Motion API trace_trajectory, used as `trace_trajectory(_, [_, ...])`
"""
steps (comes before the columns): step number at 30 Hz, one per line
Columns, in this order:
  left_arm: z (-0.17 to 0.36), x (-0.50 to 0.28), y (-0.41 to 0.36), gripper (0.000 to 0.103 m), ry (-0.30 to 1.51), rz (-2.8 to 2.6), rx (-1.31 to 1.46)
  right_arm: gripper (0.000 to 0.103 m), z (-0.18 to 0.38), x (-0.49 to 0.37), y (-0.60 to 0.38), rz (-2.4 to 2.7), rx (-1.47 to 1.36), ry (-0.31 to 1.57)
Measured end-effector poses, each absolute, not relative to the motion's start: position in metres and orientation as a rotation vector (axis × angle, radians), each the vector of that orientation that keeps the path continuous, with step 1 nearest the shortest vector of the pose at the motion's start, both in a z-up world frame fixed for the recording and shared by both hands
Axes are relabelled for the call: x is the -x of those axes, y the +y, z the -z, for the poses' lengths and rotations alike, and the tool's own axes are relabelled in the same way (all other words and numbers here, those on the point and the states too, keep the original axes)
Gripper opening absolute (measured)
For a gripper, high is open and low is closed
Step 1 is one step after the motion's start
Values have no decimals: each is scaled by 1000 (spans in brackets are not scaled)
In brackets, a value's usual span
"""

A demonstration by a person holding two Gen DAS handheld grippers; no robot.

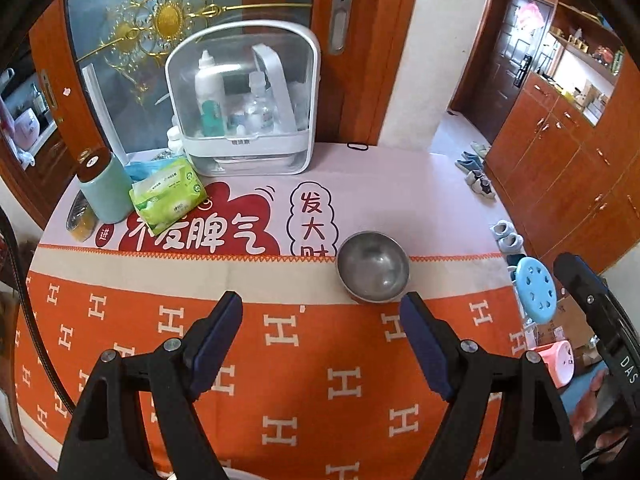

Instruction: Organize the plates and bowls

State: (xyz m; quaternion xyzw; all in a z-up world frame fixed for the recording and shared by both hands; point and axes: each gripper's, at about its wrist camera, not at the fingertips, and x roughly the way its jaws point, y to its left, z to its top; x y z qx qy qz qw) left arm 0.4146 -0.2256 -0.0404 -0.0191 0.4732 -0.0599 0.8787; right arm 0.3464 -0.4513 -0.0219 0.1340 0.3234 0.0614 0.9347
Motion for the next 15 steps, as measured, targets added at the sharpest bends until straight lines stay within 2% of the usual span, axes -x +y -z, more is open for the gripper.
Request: trace_trajectory(15, [141,-484,-257,80,1105,123,17,69,118,-411,-448,-149,-251,804])
